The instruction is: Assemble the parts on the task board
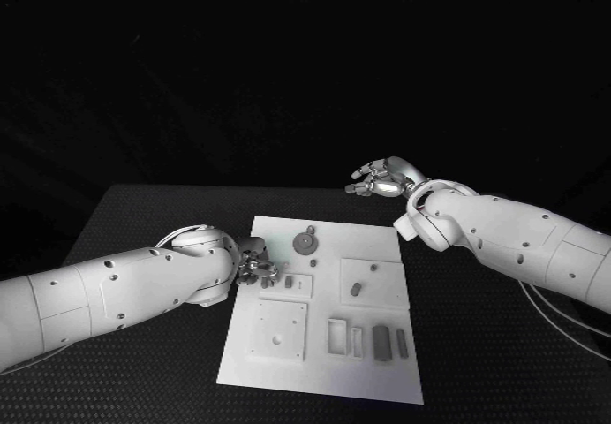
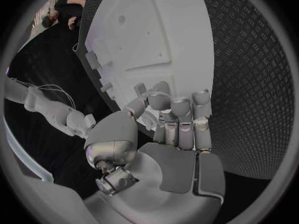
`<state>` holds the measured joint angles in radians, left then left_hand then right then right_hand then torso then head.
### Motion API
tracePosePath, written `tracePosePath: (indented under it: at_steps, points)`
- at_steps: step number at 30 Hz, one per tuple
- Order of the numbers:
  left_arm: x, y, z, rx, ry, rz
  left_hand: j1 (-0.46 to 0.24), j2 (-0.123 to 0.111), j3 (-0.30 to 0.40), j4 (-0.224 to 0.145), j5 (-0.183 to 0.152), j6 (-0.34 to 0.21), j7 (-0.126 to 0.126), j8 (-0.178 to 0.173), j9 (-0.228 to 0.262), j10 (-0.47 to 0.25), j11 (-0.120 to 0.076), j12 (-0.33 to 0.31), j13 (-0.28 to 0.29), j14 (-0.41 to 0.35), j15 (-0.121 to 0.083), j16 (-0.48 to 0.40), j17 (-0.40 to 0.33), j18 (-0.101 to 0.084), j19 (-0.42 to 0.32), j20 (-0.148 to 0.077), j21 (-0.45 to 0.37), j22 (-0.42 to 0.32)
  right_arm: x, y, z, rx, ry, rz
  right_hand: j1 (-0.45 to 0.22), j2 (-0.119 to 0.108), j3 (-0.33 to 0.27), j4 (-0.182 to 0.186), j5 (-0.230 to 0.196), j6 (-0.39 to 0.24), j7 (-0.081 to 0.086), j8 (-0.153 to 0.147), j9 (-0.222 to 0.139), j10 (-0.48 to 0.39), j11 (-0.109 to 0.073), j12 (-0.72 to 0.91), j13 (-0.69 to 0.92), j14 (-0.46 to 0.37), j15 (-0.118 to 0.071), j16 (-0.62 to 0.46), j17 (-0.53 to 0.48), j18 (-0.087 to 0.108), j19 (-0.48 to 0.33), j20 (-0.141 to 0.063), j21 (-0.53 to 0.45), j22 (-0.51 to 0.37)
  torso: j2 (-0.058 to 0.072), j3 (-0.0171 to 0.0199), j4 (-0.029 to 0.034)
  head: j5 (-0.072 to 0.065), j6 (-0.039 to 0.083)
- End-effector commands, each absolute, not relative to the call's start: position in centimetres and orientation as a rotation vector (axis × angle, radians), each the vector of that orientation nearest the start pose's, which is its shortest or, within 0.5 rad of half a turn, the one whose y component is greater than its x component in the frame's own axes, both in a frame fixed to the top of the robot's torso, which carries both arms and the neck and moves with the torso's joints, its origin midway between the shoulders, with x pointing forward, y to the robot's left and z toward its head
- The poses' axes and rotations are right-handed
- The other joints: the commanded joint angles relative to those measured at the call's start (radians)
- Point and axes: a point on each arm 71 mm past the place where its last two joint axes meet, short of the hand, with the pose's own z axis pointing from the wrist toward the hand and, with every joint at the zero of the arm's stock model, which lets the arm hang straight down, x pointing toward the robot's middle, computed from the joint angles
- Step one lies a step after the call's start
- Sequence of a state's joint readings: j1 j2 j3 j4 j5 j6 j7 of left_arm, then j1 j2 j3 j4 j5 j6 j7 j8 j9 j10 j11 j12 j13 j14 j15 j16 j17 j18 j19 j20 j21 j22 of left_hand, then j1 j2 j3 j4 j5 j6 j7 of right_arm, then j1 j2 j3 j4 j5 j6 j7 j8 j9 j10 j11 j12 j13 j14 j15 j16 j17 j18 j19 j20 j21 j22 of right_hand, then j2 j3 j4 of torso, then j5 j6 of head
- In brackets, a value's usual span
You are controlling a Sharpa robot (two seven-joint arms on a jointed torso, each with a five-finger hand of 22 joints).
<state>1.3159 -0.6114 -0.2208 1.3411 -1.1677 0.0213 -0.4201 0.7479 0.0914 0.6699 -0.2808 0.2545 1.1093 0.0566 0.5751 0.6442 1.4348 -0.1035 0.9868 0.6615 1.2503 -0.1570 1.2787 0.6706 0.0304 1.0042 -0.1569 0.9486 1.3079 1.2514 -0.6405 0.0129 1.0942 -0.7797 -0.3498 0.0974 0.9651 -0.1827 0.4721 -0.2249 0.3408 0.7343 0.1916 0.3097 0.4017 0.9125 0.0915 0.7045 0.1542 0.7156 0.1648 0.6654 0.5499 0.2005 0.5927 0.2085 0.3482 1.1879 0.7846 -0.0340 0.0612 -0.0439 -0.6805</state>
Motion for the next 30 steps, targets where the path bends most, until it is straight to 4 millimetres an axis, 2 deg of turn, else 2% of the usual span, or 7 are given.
tracePosePath:
  at_steps: [1,5,7,9,12,18,30]
  points:
    - [50.4,15.1,-23.7,0.077,2.232,-0.383,0.008,-0.015,0.014,-0.007,-0.011,0.070,-0.076,0.000,-0.001,-0.025,-0.022,0.007,-0.003,0.000,-0.010,0.004,-0.003,0.012,-0.008,-0.099,0.007,0.020,57.4,-23.2,-16.2,0.503,1.553,0.906,0.000,0.004,0.001,0.005,0.005,0.006,0.025,0.006,-0.001,-0.191,0.093,0.006,-0.002,-0.006,0.002,0.004,-0.002,0.000,-0.003,0.001,-0.007,0.001,0.000,-0.0007,0.0010,-0.001,0.000]
    - [50.4,15.2,-23.7,0.070,2.229,-0.378,0.020,-0.062,0.010,0.010,-0.096,0.067,-0.074,0.004,-0.005,-0.024,-0.020,0.008,-0.010,-0.002,-0.013,0.004,-0.011,0.013,-0.006,-0.100,0.008,0.017,57.4,-23.2,-16.2,0.502,1.553,0.907,0.001,0.004,0.001,0.005,0.005,0.006,0.026,0.006,-0.001,-0.191,0.093,0.006,-0.002,-0.007,0.002,0.004,-0.002,0.000,-0.003,0.001,-0.007,0.002,0.000,-0.0006,0.0014,-0.002,-0.001]
    - [50.5,15.3,-23.7,0.068,2.226,-0.373,0.025,-0.090,0.007,0.026,-0.157,0.066,-0.074,0.006,-0.007,-0.024,-0.019,0.008,-0.014,-0.003,-0.014,0.005,-0.015,0.014,-0.005,-0.100,0.006,0.016,57.4,-23.1,-16.2,0.502,1.553,0.907,0.001,0.004,0.000,0.005,0.004,0.006,0.026,0.006,-0.002,-0.191,0.093,0.006,-0.002,-0.007,0.002,0.004,-0.002,0.000,-0.003,0.001,-0.007,0.002,0.000,-0.0009,0.0011,-0.003,-0.001]
    - [50.5,15.4,-23.6,0.069,2.219,-0.366,0.018,-0.137,-0.008,0.045,-0.203,0.064,-0.073,0.008,-0.009,-0.025,-0.019,0.008,-0.018,-0.004,-0.015,0.005,-0.018,0.013,-0.005,-0.101,0.005,0.016,57.4,-23.2,-16.2,0.503,1.552,0.906,0.000,0.004,0.000,0.005,0.004,0.006,0.026,0.006,-0.002,-0.192,0.093,0.006,-0.003,-0.007,0.002,0.004,-0.002,0.000,-0.003,0.001,-0.008,0.002,0.000,-0.0011,0.0012,-0.003,-0.001]
    - [50.6,15.6,-23.6,0.065,2.216,-0.360,-0.011,-0.169,-0.052,0.051,-0.205,0.061,-0.072,0.010,-0.008,-0.026,-0.017,0.009,-0.019,-0.006,-0.015,0.007,-0.019,0.012,-0.006,-0.100,0.006,0.017,57.4,-23.2,-16.2,0.503,1.552,0.906,0.000,0.003,0.000,0.005,0.004,0.005,0.026,0.006,-0.002,-0.192,0.094,0.006,-0.004,-0.007,0.002,0.004,-0.003,0.000,-0.004,0.001,-0.008,0.002,0.000,-0.0009,0.0015,-0.004,-0.001]
    - [50.7,15.7,-23.6,0.059,2.212,-0.354,-0.032,-0.192,-0.086,0.065,-0.206,0.058,-0.073,0.015,-0.006,-0.027,-0.018,0.010,-0.019,-0.009,-0.016,0.010,-0.020,0.015,-0.008,-0.102,0.004,0.016,57.3,-23.2,-16.2,0.502,1.553,0.907,0.000,0.003,-0.001,0.005,0.004,0.005,0.026,0.006,-0.002,-0.192,0.094,0.007,-0.004,-0.008,0.002,0.005,-0.003,0.000,-0.004,0.001,-0.009,0.003,0.000,-0.0009,0.0014,-0.004,-0.002]
    - [51.0,16.2,-23.6,0.050,2.208,-0.348,-0.045,-0.205,-0.096,0.101,-0.206,0.056,-0.074,0.019,-0.005,-0.027,-0.020,0.012,-0.021,-0.011,-0.019,0.013,-0.021,0.018,-0.009,-0.104,0.001,0.014,57.3,-23.2,-16.3,0.503,1.553,0.906,-0.001,0.004,-0.001,0.006,0.003,0.004,0.027,0.006,-0.003,-0.193,0.094,0.007,-0.006,-0.009,0.003,0.005,-0.004,-0.001,-0.004,0.001,-0.010,0.004,0.000,-0.0012,0.0004,-0.004,-0.001]
